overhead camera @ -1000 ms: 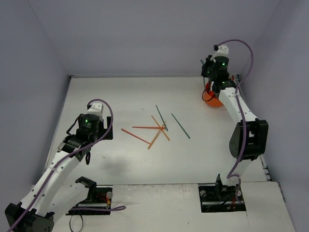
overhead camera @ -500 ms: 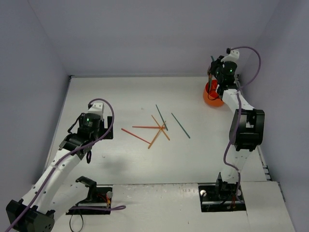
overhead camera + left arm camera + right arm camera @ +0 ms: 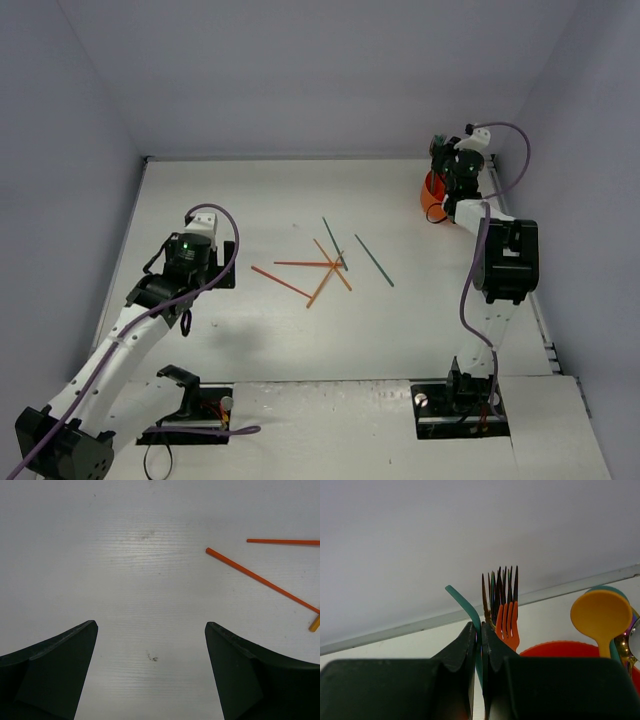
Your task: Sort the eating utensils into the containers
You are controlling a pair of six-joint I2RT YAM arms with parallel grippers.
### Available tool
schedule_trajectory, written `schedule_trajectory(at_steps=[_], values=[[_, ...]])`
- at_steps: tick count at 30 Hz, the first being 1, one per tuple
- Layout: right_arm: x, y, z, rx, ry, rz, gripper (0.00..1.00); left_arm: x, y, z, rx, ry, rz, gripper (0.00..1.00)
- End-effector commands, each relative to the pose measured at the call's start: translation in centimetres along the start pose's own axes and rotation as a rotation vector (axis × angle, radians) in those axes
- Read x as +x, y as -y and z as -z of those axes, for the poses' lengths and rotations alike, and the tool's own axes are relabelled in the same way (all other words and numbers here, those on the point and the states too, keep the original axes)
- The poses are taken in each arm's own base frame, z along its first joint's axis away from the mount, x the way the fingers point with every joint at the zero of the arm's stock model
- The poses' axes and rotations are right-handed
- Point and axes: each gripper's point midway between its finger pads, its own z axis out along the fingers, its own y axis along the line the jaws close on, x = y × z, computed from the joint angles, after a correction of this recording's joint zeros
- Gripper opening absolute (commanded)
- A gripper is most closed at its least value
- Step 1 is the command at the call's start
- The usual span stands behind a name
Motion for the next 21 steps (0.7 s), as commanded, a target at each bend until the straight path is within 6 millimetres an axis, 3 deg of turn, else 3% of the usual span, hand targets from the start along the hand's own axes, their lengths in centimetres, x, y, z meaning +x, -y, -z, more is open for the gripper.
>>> schedule_trajectory(at_steps=[1, 8, 11, 18, 20, 21], values=[[-5.5, -1.2, 1.1, -0.022, 0.180, -0.003, 0.03, -1.8, 0.2, 0.0, 0.008, 0.056, 0.011, 0.87], [-5.5, -0.6, 2.5, 0.006, 0.175, 0.005, 0.22, -1.9, 0.3, 0.2, 0.013, 0.061, 0.014, 0.87], [-6.4, -1.0, 3.3, 0.004, 0.183, 0.015, 0.30, -2.0, 0.3, 0.3, 0.018, 0.066, 0.016, 0.87], [-11.4, -3.9, 6.7, -0.032, 0.184, 0.099, 0.37, -2.3, 0.4, 0.6, 0.024, 0.080, 0.023, 0.87], [-11.9, -5.7, 7.8, -0.057, 0.092, 0.135, 0.38, -2.4, 0.3, 0.7, 0.023, 0.086, 0.027, 0.87], [-10.8, -5.8, 8.4, -0.051, 0.010, 0.157, 0.39, -2.4, 0.3, 0.7, 0.023, 0.088, 0.026, 0.87]])
